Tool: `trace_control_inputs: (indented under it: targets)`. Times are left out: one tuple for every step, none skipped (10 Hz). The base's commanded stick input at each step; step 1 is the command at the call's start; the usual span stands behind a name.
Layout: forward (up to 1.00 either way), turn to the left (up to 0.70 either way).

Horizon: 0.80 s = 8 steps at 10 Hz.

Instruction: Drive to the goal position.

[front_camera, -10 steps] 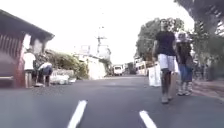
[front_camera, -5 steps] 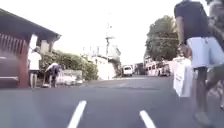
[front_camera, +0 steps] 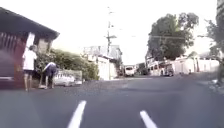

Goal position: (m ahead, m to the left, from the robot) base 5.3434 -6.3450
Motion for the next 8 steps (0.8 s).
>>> trace_control_inputs:
  targets:
    - [0.85,-0.34]
    - [0.85,-0.34]
    - [0.82,-0.33]
    - [0.76,-0.33]
    - [0.73,-0.36]
    - [0.66,-0.34]
    - [0.65,-0.33]
    - [0.65,-0.33]
